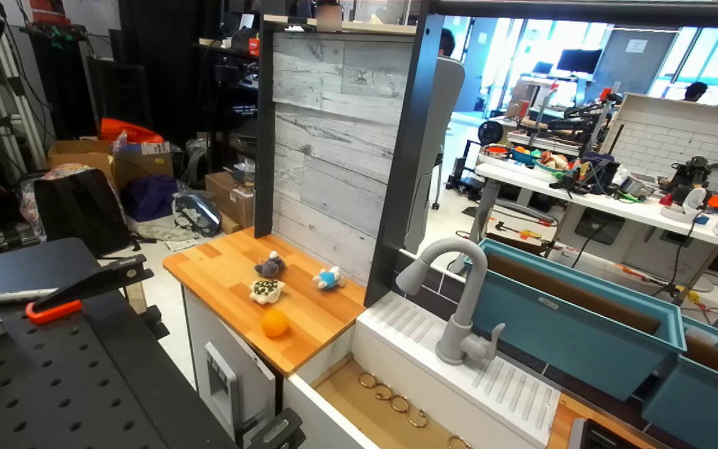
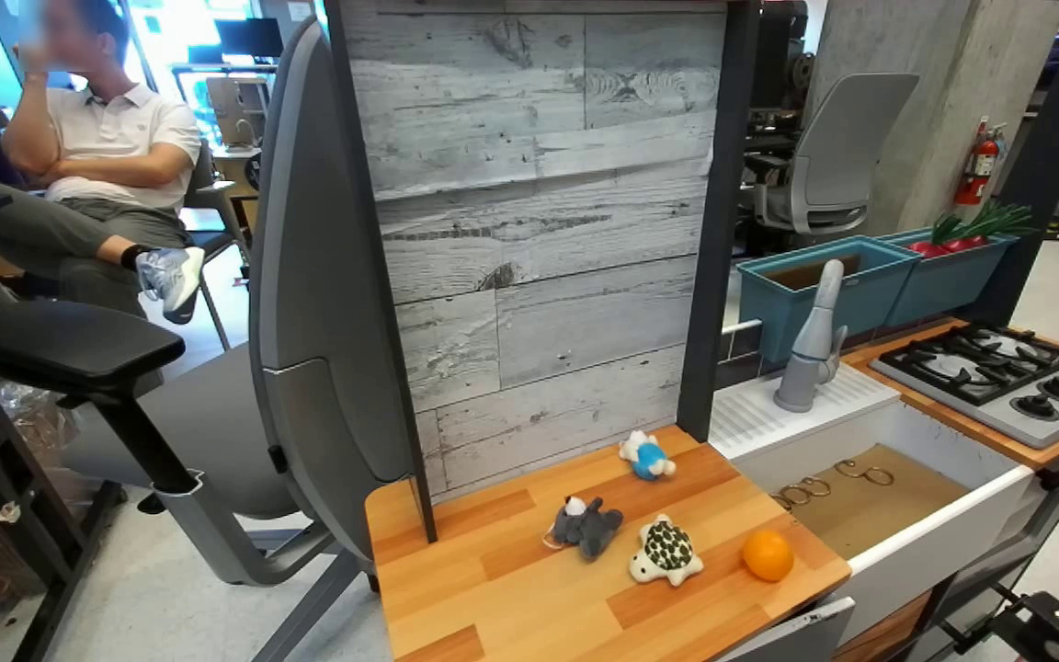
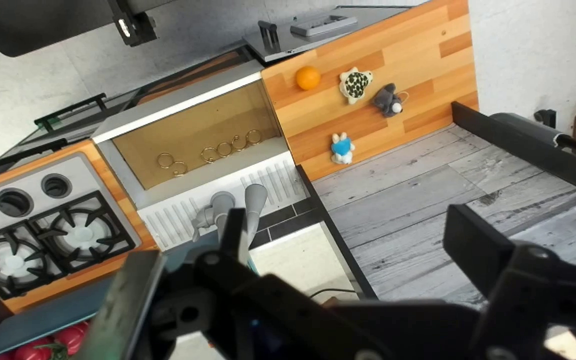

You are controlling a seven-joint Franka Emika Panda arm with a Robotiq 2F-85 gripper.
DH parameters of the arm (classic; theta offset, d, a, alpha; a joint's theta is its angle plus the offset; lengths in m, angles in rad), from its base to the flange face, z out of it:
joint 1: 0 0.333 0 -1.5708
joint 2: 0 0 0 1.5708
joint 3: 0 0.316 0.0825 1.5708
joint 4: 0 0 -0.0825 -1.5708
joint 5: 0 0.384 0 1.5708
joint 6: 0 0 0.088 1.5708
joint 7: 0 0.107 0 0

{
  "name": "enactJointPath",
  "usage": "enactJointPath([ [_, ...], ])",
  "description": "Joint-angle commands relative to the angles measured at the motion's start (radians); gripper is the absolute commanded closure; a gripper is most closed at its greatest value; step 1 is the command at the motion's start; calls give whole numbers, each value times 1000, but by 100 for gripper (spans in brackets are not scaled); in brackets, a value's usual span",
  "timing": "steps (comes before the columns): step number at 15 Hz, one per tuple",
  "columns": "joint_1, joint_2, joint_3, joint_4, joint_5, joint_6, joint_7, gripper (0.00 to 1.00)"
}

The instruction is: Move the orange plushy backwards

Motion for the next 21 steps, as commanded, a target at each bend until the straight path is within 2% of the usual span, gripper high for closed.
enactJointPath([
  [1, 3, 92, 38, -17, -29, 70, -1, 0],
  [6, 45, 315, 115, -56, -75, 323, 8, 0],
  [10, 78, 537, 144, -32, -209, 494, 51, 0],
  [14, 135, 763, 111, 41, -291, 578, 86, 0],
  [21, 243, 1093, 36, 243, -281, 597, 91, 0],
])
